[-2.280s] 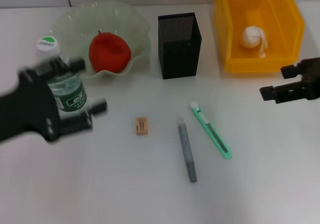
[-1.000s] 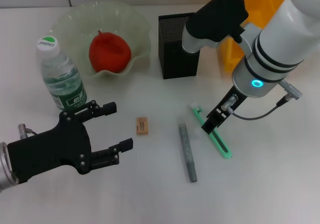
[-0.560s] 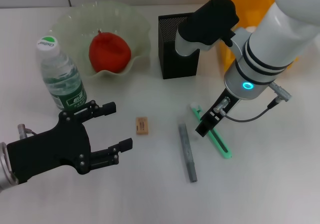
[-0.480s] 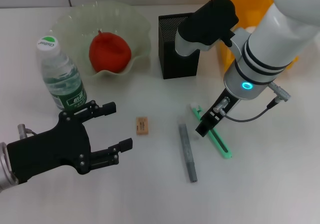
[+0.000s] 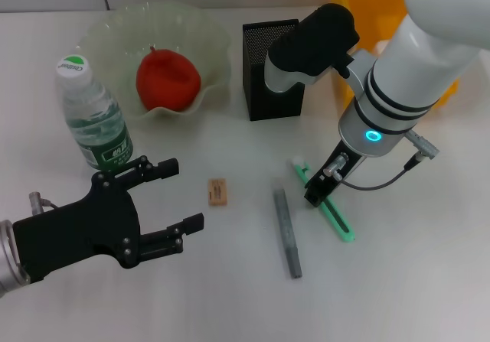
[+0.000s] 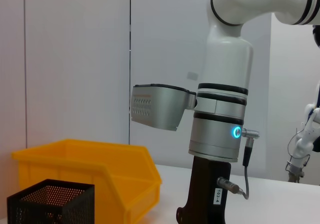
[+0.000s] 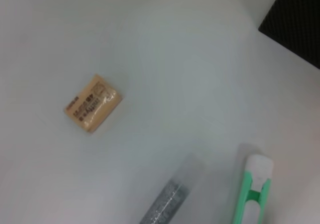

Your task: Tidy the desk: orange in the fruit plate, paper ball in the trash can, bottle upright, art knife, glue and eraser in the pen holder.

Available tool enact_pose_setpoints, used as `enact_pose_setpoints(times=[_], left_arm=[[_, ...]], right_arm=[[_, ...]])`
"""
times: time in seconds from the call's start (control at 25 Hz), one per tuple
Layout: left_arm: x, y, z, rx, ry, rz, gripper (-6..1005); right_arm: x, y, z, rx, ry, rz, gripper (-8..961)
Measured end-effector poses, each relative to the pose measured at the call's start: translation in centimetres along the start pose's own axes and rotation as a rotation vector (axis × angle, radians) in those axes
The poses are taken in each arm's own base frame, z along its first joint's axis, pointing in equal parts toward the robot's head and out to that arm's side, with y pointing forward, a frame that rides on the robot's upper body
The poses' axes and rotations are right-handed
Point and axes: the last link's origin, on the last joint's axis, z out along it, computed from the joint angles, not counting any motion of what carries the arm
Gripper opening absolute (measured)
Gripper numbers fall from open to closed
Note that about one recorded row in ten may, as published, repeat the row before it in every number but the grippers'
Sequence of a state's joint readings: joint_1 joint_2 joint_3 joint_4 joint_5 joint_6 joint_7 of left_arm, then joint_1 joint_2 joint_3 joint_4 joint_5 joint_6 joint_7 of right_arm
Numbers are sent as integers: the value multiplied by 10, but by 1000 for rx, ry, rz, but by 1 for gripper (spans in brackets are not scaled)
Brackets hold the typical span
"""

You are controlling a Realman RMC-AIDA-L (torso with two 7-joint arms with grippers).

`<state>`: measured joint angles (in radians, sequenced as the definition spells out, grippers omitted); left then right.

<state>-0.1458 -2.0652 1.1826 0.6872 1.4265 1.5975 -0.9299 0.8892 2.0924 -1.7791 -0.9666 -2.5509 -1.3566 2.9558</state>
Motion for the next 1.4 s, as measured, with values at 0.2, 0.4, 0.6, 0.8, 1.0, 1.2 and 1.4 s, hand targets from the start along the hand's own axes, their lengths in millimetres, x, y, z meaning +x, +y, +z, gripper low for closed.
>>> enact_pose_setpoints(times=[0.2, 0.4, 0.6, 0.8, 1.0, 1.2, 1.4], left_arm=[[0, 0, 0, 0, -1, 1, 804], [0, -1, 0, -1, 0, 2, 802], [2, -1, 0, -4, 6, 8, 802], [4, -1, -1, -4, 14, 12, 801], [4, -1, 0, -4, 14, 9, 801], [3, -2, 1, -4, 12, 10, 801], [3, -2, 1, -7, 13, 9, 800]], right_arm=[[1, 0, 2, 2, 3, -6, 355], [2, 0, 2, 1, 3, -9, 221], [5, 6, -13, -21, -62, -17, 169], [9, -15, -77, 9, -335, 34, 171], [25, -33, -120, 20, -778, 3, 173], [23, -43, -117, -43, -1212, -106, 175], [12, -65, -79, -79, -1371, -122, 178]])
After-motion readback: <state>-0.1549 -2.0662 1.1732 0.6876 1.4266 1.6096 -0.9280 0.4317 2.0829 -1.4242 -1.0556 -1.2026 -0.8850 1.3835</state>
